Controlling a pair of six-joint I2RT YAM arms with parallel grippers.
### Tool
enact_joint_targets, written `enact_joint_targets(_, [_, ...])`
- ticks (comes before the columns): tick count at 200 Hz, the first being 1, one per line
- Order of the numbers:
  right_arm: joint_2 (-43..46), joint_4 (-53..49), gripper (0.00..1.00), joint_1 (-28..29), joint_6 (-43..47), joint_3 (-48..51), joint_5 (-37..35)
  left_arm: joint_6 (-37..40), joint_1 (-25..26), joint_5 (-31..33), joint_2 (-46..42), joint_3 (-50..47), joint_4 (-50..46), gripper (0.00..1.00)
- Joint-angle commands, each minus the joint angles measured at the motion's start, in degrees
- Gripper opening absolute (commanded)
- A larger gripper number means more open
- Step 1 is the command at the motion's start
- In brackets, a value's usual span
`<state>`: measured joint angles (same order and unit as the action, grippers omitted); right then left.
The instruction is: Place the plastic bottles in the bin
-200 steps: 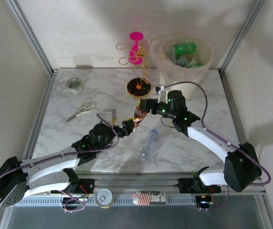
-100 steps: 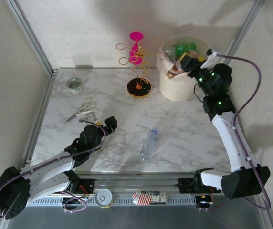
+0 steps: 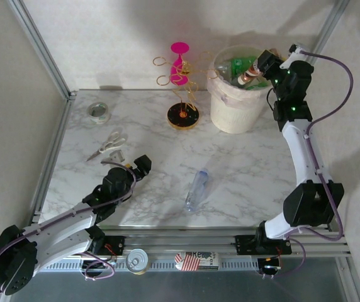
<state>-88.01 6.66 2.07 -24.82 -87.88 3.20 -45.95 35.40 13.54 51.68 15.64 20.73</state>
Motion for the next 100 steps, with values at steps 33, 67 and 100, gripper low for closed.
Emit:
enact_joint_targets(33, [-5.59,-8.32,0.45,-0.54,1.62,-7.41,4.44,-1.96,-0.77,-0.44,-2.03,-1.15,-0.97,1.0])
enact_joint_targets(67, [-8.17,-10.56,0.46,-0.62,1.07,-8.22,6.0,-2.61,-0.86,-0.71,-2.63,-1.22,-1.11,1.0])
enact_joint_targets(100, [-11.29,-13.43,0.58,-0.71,1.05,-11.4,4.45,-2.96,-0.94,-0.9,-3.55,-1.4,-1.65,1.0])
